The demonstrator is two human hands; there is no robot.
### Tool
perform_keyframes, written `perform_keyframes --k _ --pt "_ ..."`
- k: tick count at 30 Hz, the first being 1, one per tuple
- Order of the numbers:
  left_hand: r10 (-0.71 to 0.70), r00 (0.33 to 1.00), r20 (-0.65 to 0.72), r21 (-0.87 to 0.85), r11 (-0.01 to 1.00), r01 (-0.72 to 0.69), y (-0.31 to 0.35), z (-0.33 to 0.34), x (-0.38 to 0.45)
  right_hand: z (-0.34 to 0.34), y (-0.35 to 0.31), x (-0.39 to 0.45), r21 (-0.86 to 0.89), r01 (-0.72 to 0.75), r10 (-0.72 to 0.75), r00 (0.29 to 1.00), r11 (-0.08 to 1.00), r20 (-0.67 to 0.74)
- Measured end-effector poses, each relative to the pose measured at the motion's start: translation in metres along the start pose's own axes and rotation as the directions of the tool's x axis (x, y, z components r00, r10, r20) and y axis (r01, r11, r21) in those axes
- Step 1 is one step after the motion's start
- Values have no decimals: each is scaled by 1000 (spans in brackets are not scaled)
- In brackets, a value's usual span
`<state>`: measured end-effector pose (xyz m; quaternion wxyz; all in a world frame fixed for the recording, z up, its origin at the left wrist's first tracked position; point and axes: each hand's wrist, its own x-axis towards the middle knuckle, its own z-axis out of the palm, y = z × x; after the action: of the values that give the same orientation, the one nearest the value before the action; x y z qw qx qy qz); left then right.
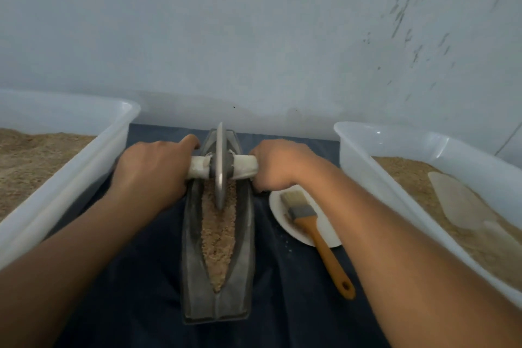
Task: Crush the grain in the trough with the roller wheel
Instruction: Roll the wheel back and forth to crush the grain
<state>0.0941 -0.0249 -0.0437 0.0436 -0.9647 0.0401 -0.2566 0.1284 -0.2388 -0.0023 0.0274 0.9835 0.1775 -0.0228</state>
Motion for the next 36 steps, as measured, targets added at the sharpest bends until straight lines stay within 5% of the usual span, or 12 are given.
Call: perform_keyframes --k 11,18,36 --pt "80 996 -49 19 997 -79 9 -26 -45 31 -13 -50 -9 -45 38 923 999 -382" --pt "78 994 -70 19 997 -77 9 -35 -73 36 -26 -87 -18 -3 -7 863 1000 -505" --pt "57 998 -14 10 998 -56 6 -23 -41 30 -12 -43 -47 -69 48 936 997 -348"
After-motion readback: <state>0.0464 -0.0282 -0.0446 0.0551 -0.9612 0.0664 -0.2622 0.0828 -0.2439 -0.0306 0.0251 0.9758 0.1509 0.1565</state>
